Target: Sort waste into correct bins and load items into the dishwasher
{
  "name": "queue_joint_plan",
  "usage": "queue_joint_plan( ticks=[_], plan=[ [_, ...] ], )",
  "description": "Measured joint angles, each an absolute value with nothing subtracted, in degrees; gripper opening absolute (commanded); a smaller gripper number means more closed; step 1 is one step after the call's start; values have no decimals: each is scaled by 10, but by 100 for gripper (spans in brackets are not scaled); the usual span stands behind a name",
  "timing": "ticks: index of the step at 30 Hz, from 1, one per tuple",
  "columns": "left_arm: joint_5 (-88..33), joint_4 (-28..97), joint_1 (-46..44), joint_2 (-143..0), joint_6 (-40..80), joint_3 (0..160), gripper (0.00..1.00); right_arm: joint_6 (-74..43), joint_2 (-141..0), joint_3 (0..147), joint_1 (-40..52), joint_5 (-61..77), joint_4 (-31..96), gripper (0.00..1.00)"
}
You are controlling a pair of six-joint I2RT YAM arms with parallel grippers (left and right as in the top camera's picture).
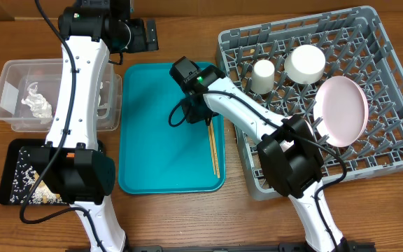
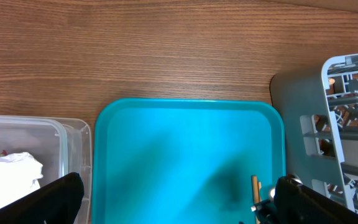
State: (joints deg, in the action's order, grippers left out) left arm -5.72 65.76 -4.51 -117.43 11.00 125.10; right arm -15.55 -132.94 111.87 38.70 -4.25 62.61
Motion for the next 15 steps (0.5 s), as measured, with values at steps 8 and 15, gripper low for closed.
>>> queue_joint_plan(
  ticks=[8, 15],
  plan=[
    [-57, 658, -45, -1174, 110, 1251, 100, -150, -1329, 1119, 387, -43, 626, 45],
    [-57, 658, -45, -1174, 110, 1251, 100, -150, -1329, 1105, 387, -43, 610, 45]
  ],
)
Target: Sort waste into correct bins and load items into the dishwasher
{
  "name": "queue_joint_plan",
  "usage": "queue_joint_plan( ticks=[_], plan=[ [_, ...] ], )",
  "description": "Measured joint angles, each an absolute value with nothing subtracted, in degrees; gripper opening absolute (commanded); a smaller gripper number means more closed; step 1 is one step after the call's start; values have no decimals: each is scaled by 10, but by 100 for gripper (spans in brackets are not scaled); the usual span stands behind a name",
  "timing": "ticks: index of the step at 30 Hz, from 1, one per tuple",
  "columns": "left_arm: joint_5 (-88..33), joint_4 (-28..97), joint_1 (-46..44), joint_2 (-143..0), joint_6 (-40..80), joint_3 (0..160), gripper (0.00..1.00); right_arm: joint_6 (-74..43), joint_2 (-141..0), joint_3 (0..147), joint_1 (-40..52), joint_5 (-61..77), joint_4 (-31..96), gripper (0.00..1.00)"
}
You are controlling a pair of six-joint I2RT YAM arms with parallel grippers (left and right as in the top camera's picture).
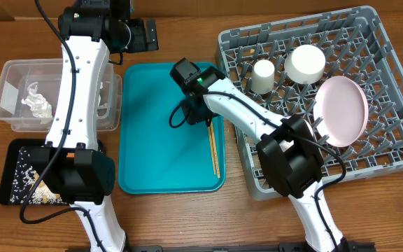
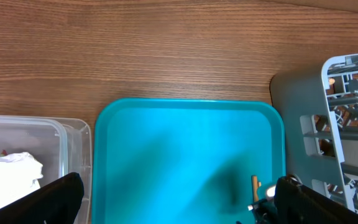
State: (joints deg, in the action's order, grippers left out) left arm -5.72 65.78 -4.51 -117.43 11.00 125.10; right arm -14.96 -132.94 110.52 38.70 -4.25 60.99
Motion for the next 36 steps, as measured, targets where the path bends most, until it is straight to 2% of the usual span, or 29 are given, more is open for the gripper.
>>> queue_joint_plan(
  ticks=[12, 17, 28, 36],
  plan=[
    [-57, 658, -45, -1174, 110, 1251, 100, -149, -1329, 1056, 387, -45, 549, 45],
    [-57, 658, -45, -1174, 110, 1251, 100, -149, -1329, 1057, 387, -45, 549, 51],
    [-57, 658, -45, -1174, 110, 1251, 100, -149, -1332, 1148, 384, -44, 652, 54],
    [-57, 658, -45, -1174, 110, 1251, 100, -166, -1332, 1151, 364, -32, 688, 54]
  ],
)
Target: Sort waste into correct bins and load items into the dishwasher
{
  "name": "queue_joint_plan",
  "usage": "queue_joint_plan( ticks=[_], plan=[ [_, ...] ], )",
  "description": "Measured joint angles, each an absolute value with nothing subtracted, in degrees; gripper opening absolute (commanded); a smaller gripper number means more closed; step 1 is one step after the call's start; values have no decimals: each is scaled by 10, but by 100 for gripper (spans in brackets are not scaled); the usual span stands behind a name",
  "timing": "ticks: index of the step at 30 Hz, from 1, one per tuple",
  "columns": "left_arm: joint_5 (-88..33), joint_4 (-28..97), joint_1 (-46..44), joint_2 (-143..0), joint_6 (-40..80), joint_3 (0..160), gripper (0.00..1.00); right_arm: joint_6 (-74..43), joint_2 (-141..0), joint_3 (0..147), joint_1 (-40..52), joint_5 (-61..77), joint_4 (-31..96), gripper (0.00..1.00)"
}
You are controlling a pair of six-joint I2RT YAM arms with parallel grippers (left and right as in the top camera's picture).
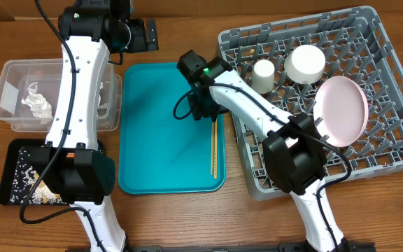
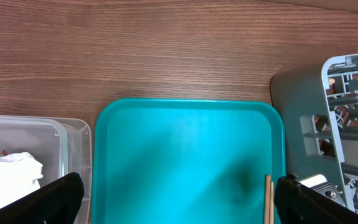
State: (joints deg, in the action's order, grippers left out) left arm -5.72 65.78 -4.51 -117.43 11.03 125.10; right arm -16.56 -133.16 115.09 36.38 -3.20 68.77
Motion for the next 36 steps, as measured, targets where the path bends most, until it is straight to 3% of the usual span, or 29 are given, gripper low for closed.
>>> queue_joint_plan(
  ticks=[36],
  plan=[
    [-57, 658, -45, -1174, 110, 1251, 100, -175, -1382, 1159, 363, 0, 707, 55]
  ],
)
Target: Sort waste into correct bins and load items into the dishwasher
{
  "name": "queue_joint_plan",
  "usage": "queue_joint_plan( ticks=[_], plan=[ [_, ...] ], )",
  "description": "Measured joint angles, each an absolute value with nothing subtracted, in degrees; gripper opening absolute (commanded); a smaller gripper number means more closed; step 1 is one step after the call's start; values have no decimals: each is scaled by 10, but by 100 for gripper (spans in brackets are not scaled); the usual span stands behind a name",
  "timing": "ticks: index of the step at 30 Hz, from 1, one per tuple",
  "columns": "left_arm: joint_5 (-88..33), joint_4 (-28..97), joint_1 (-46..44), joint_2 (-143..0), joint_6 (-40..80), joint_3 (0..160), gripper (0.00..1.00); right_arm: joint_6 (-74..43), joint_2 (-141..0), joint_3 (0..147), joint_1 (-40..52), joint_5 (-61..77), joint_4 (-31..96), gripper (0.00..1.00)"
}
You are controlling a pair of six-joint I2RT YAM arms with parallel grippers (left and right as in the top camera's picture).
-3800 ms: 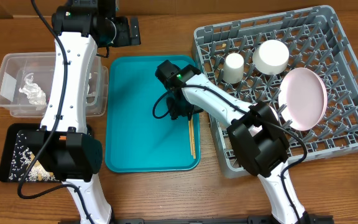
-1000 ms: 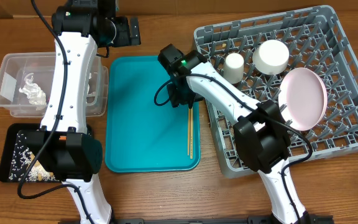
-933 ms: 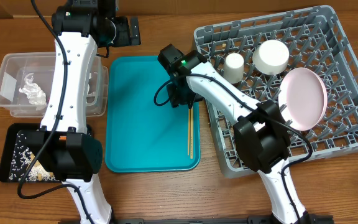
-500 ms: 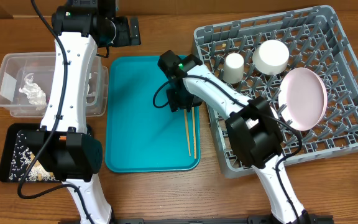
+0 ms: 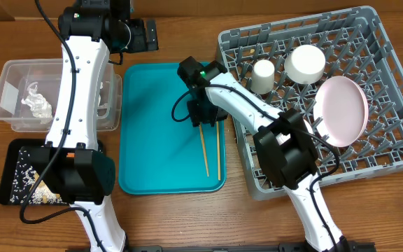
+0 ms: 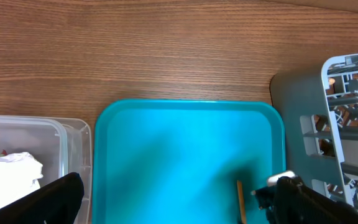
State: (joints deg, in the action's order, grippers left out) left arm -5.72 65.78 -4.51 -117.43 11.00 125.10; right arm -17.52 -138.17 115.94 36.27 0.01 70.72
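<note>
Two wooden chopsticks lie apart on the teal tray: the left one slants, the right one lies straight by the tray's right rim. My right gripper points down at the far end of the slanted chopstick; its jaws are hidden under the wrist. My left gripper hangs beyond the tray's far edge. In the left wrist view it is open wide with nothing between its fingers, and the slanted chopstick shows at the bottom.
The grey dish rack on the right holds a white cup, a white bowl and a pink plate. A clear bin with crumpled paper and a black tray of scraps sit at the left.
The two chopsticks lay together near the tray's right rim; now one lies slanted further left, apart from the other. My right gripper has shifted slightly toward the near side. The left arm is unchanged.
The chopsticks lay as a pair by the tray's right rim with my right gripper over their far end. Then the gripper stood a little further back and the pair lay straighter. Now they are spread apart. The left gripper stayed open throughout.
</note>
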Motion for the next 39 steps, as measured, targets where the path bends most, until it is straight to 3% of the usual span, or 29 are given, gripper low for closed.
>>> queue_joint_plan(
  ticks=[10, 24, 32, 39],
  plan=[
    [-57, 658, -45, -1174, 110, 1251, 100, -164, -1383, 1159, 386, -4, 731, 45],
    [-57, 658, -45, -1174, 110, 1251, 100, -163, -1383, 1159, 387, -4, 730, 4],
    [-57, 658, -45, -1174, 110, 1251, 100, -163, -1389, 1176, 387, -4, 733, 4],
    [-57, 658, -45, -1174, 110, 1251, 100, -147, -1417, 1291, 385, 34, 757, 4]
  ],
)
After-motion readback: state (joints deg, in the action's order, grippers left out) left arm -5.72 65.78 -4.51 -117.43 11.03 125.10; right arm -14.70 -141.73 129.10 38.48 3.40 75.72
